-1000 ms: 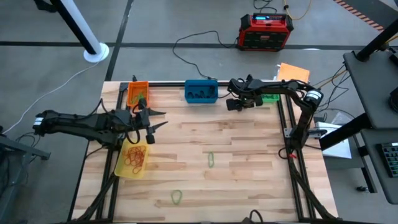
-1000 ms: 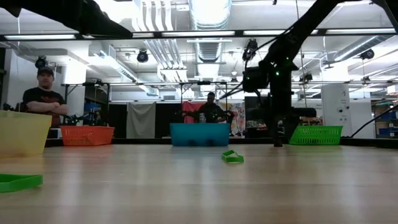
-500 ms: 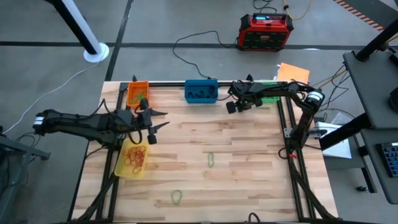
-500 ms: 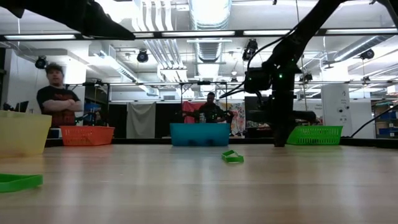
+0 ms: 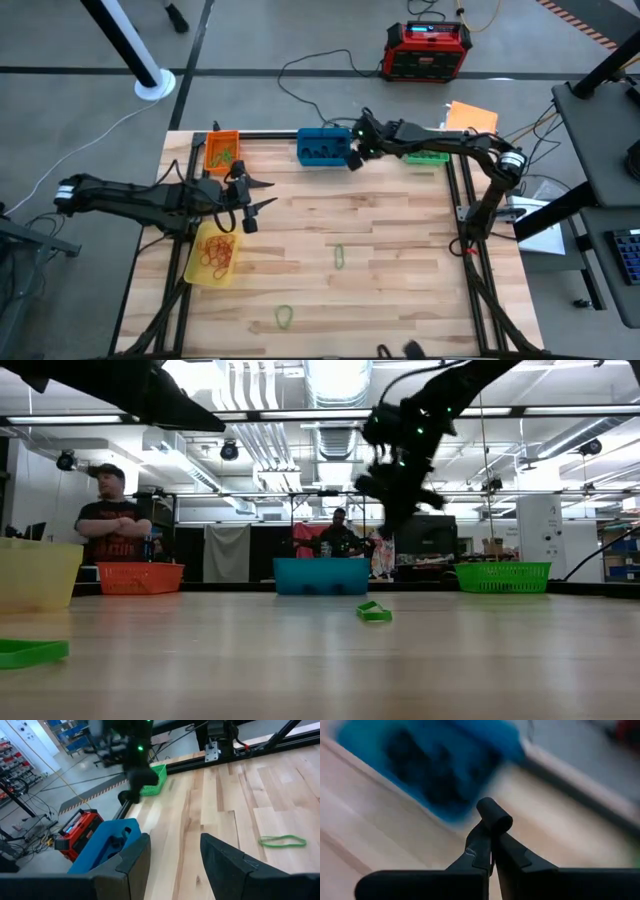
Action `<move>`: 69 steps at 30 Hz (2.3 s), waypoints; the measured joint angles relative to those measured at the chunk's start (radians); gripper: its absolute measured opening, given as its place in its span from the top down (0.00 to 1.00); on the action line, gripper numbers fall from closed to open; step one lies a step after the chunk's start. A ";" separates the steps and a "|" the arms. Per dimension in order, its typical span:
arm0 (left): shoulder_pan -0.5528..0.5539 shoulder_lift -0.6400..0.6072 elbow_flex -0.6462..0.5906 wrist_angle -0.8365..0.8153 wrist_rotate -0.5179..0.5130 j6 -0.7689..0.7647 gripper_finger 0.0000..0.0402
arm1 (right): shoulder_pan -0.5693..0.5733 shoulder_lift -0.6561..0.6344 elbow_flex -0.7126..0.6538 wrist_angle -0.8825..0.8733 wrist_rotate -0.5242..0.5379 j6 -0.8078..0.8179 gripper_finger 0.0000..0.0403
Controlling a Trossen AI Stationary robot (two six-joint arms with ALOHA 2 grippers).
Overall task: Sort rubber bands into baskets
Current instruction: Put the black rubber band into the blue bin, then put the right green rubber band into the orange bin
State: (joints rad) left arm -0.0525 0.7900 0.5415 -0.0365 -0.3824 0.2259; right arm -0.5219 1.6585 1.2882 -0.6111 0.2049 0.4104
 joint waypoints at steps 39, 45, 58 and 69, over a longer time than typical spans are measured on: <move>-0.185 0.366 0.231 0.028 0.034 -0.614 0.61 | 0.092 -0.102 0.060 0.024 -0.328 -0.412 0.51; -0.252 0.589 0.392 -0.057 0.033 -0.633 0.61 | 0.298 -0.238 -0.015 -0.274 -0.337 -0.330 0.54; -0.342 1.057 0.794 -0.343 0.027 -0.798 0.61 | 0.701 -0.584 -0.278 -0.242 -0.184 -0.006 0.56; -0.341 1.395 1.178 -0.565 0.020 -0.984 0.61 | 0.758 -0.661 -0.368 -0.255 -0.178 0.026 0.54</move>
State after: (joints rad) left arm -0.3939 2.1851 1.7199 -0.6014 -0.3628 -0.7584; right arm 0.2359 0.9979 0.9202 -0.8662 0.0270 0.4364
